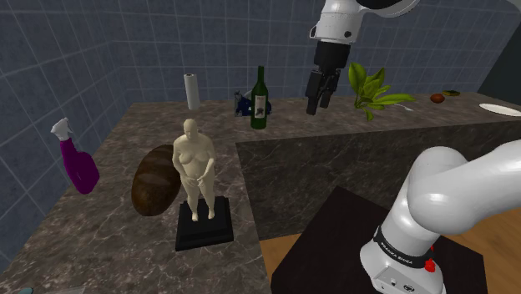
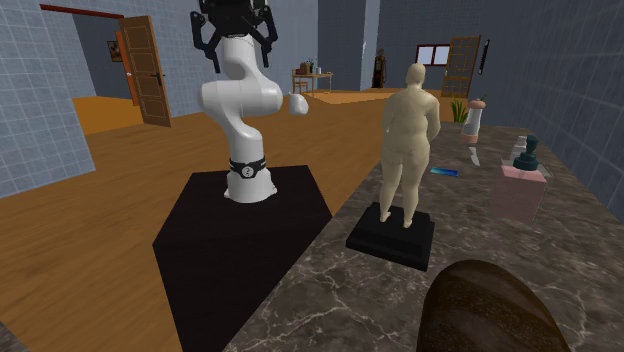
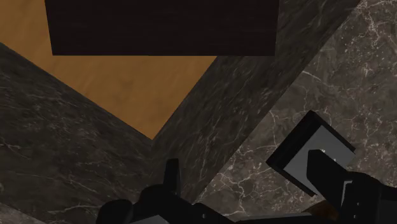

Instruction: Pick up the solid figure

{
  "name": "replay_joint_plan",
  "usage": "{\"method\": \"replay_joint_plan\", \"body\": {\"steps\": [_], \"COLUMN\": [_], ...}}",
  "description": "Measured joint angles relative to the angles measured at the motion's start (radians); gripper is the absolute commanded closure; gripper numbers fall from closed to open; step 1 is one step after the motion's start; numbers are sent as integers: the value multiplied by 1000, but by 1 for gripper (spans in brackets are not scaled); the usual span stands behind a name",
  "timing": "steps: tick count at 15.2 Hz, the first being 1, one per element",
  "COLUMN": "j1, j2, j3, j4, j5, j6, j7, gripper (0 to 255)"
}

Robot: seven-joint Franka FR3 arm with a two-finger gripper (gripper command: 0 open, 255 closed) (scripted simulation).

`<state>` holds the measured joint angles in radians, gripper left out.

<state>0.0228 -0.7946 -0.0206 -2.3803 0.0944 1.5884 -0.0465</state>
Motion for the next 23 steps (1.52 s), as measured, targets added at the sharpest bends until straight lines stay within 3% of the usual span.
{"method": "replay_joint_plan", "body": {"steps": [3,11,23], "j1": [16,115,244], "j2": [15,118,344], "j3": [14,102,244], "j4": [-6,-41,22], "j5": [14,92,155], "j6": [41,311,689], "j7": [-5,-50,-126], "gripper": [0,0,0]}}
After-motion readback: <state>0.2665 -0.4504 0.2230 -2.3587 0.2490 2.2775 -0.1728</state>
